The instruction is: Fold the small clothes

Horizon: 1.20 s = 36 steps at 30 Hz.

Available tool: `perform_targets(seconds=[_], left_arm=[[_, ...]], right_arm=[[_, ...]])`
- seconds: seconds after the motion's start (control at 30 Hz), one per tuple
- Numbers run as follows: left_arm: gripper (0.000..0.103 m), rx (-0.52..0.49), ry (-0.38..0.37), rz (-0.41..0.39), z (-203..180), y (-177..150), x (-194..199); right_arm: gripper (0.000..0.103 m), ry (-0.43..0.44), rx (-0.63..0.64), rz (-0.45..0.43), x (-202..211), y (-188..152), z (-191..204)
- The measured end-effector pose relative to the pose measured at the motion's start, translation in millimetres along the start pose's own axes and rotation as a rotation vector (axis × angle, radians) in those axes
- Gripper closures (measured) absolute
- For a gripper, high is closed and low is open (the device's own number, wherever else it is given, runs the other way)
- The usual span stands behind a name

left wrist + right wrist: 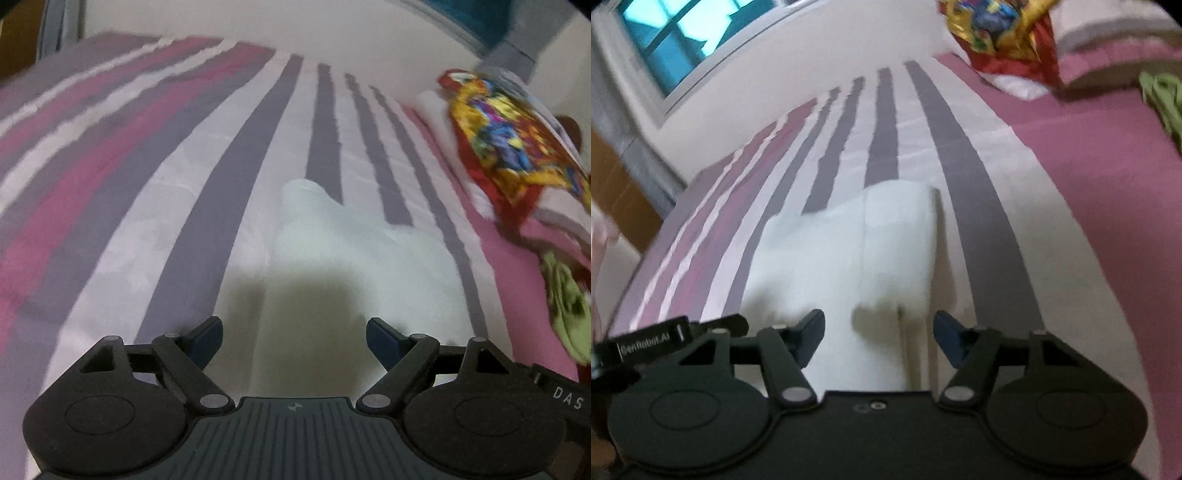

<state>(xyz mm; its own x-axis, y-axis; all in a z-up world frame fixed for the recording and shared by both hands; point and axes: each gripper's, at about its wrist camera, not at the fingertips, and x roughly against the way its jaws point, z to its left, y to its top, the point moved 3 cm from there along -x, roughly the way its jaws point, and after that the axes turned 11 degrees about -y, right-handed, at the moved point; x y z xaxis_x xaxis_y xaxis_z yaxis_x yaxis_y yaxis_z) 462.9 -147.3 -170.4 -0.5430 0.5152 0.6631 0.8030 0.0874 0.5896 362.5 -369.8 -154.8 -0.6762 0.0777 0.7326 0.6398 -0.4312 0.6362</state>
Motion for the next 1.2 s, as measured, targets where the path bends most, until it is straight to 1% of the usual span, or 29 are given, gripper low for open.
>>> perform_targets(seconds=[0.07,0.13,0.2,0.23,0.27,0.3,0.33,0.37,0.4,0.43,0.47,0.5,0.53,0.57,0.6,0.63,0.67,0.7,0.77,0.83,0.87,0.93,1.0,1.03,1.07,1.1,1.13,1.2], left_arm=[[0.019,0.022,0.005,0.017,5.1,7.3,-19.3],[0.019,0.050,-0.008,0.027,9.5,9.2,-35.1],[0.020,0.083,-0.030,0.037,14.0,12.6,-48.9],[0.037,0.101,-0.048,0.034,16.2,13.6,-51.7],[0.048,0.120,-0.079,0.037,16.9,13.4,-53.7],[0.053,0.149,-0.091,0.036,18.0,13.4,-54.4],[0.061,0.159,-0.088,0.016,17.0,12.2,-51.0],[0.065,0.146,-0.087,-0.009,13.3,10.3,-44.6],[0.067,0.136,-0.092,-0.041,10.7,7.3,-36.3],[0.068,0.137,-0.104,-0.066,10.5,4.3,-29.9],[0.068,0.135,-0.109,-0.079,12.9,1.0,-27.5],[0.067,0.119,-0.094,-0.077,16.5,-1.3,-31.2],[0.059,0.116,-0.076,-0.056,21.6,-3.0,-39.6],[0.054,0.134,-0.083,-0.040,24.7,-2.3,-44.5],[0.050,0.140,-0.086,-0.041,23.9,0.3,-43.8],[0.039,0.135,-0.071,-0.041,23.1,2.9,-40.3],[0.035,0.128,-0.045,-0.046,20.8,5.5,-35.2],[0.030,0.117,-0.037,-0.060,19.2,7.1,-29.1],[0.028,0.055,-0.031,-0.103,12.1,11.1,-11.8],[0.028,0.014,-0.043,-0.119,5.6,12.6,0.7],[0.028,-0.010,-0.051,-0.113,0.4,11.5,3.5],[0.028,-0.058,-0.044,-0.085,-9.0,9.5,1.4],[0.028,-0.089,-0.035,-0.050,-15.4,-0.1,-5.4],[0.028,-0.102,-0.009,-0.009,-15.9,-6.5,-13.6],[0.028,-0.108,0.022,0.068,-13.1,-14.2,-29.7],[0.025,-0.081,0.013,0.072,-6.3,-20.3,-33.3],[0.022,-0.056,0.018,0.056,-3.5,-21.8,-32.2],[0.022,-0.055,0.038,0.053,-7.2,-20.6,-28.3]], right_arm=[[0.040,0.001,-0.019,0.019,-17.4,11.2,3.0],[0.041,-0.021,-0.004,0.035,-32.6,18.1,8.4],[0.046,-0.038,0.006,0.047,-47.4,21.7,9.6],[0.047,-0.041,-0.001,0.059,-54.4,21.6,9.3],[0.050,-0.034,-0.012,0.067,-59.9,22.6,8.3],[0.051,-0.029,-0.017,0.066,-63.8,24.2,8.1],[0.057,-0.030,0.003,0.054,-65.2,25.0,11.4],[0.068,-0.038,0.038,0.034,-63.1,25.0,17.3],[0.073,-0.052,0.090,-0.012,-55.9,23.8,25.5],[0.077,-0.057,0.133,-0.060,-47.0,21.9,32.3],[0.084,-0.044,0.177,-0.123,-34.5,18.7,39.1],[0.085,-0.030,0.208,-0.163,-27.8,15.9,42.3],[0.085,-0.032,0.232,-0.162,-28.7,13.1,43.0],[0.085,-0.060,0.237,-0.133,-37.3,10.9,39.4],[0.084,-0.083,0.221,-0.092,-47.9,9.5,33.1],[0.082,-0.092,0.184,-0.063,-54.7,9.0,25.7],[0.078,-0.093,0.170,-0.061,-54.1,10.0,24.1],[0.078,-0.103,0.172,-0.066,-50.8,10.2,24.3],[0.072,-0.117,0.168,-0.081,-40.4,9.1,23.4],[0.070,-0.138,0.161,-0.115,-25.7,8.6,21.6],[0.070,-0.134,0.161,-0.138,-18.2,7.9,23.3],[0.070,-0.096,0.181,-0.189,-4.4,6.5,32.4],[0.071,-0.080,0.233,-0.218,3.0,2.6,44.9],[0.071,-0.079,0.262,-0.203,-0.3,0.2,50.1],[0.071,-0.086,0.275,-0.170,-6.9,-2.7,50.8],[0.072,-0.114,0.289,-0.115,-17.4,-7.0,49.7],[0.071,-0.153,0.303,-0.034,-35.3,-12.5,45.5],[0.071,-0.140,0.260,-0.005,-39.3,-11.0,38.1]])
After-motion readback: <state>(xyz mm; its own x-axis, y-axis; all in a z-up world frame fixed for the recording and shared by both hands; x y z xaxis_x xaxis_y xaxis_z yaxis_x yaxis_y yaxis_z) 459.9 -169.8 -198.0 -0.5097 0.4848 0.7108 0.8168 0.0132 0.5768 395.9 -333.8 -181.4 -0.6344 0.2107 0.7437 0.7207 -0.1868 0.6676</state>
